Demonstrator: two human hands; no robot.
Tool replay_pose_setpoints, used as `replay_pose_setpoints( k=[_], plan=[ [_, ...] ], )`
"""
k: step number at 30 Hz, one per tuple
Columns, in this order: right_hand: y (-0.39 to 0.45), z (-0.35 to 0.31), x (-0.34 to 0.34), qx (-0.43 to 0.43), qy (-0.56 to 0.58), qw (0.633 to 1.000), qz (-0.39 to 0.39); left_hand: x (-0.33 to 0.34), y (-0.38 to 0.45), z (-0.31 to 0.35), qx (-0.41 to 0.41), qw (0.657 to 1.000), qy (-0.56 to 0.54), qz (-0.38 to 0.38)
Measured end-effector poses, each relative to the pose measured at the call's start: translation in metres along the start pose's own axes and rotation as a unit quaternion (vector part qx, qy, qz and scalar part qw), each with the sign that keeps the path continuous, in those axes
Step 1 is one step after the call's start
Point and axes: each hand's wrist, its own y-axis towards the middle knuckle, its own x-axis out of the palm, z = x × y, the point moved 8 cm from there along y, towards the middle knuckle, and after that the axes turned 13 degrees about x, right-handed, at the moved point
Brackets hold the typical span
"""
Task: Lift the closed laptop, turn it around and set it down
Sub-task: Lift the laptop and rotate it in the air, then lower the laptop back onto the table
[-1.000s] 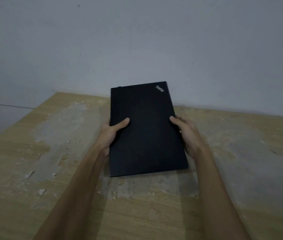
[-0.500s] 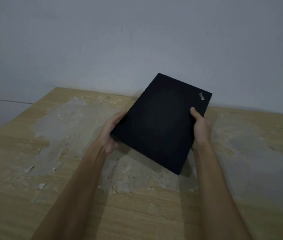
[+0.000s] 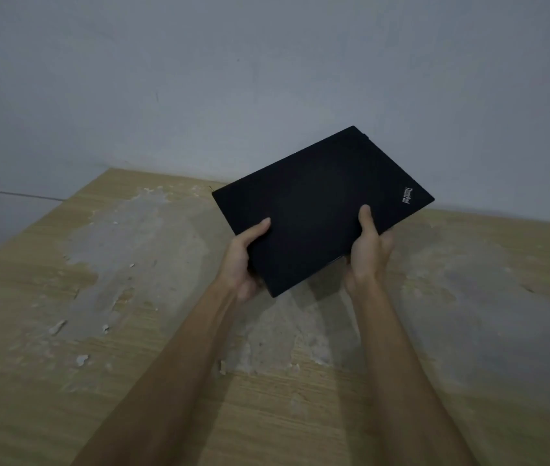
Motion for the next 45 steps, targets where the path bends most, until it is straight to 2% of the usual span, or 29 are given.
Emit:
replay_pose_setpoints(
  k=[6, 9, 11, 14, 16, 20, 25, 30, 38, 45],
  plan=[
    [0.006, -0.020, -0.016, 0.056, 0.009, 0.997, -0.060, -0.035, 0.003, 0.026, 0.002, 1.000, 0.012, -0.017],
    [0.013, -0.021, -0.037, 0.121, 0.015, 0.984, -0.129, -0.042, 0.001, 0.029, -0.010, 0.999, 0.024, -0.037],
    [0.015, -0.023, -0.054, 0.155, -0.013, 0.974, -0.168, -0.040, -0.002, 0.026, -0.027, 0.998, 0.034, -0.043],
    [0.016, -0.027, -0.074, 0.177, -0.105, 0.961, -0.187, -0.040, 0.000, 0.017, -0.044, 0.994, 0.092, -0.027],
    [0.017, -0.027, -0.084, 0.177, -0.158, 0.955, -0.176, -0.036, 0.002, 0.007, -0.061, 0.989, 0.133, -0.029],
    [0.028, -0.047, -0.109, 0.094, -0.209, 0.969, -0.093, -0.021, 0.006, -0.010, -0.076, 0.978, 0.192, -0.012],
    [0.049, -0.056, -0.139, 0.051, -0.252, 0.966, -0.038, -0.006, 0.030, -0.006, 0.064, 0.959, 0.272, 0.051],
    [0.068, -0.064, -0.154, 0.002, -0.275, 0.961, -0.005, 0.007, 0.044, -0.012, 0.133, 0.942, 0.306, 0.033],
    [0.084, -0.059, -0.160, -0.040, -0.311, 0.949, 0.029, 0.007, 0.064, -0.008, 0.204, 0.866, 0.455, 0.032],
    [0.082, -0.061, -0.153, -0.082, -0.402, 0.910, 0.063, 0.013, 0.070, 0.001, 0.252, 0.805, 0.537, 0.014]
  ],
)
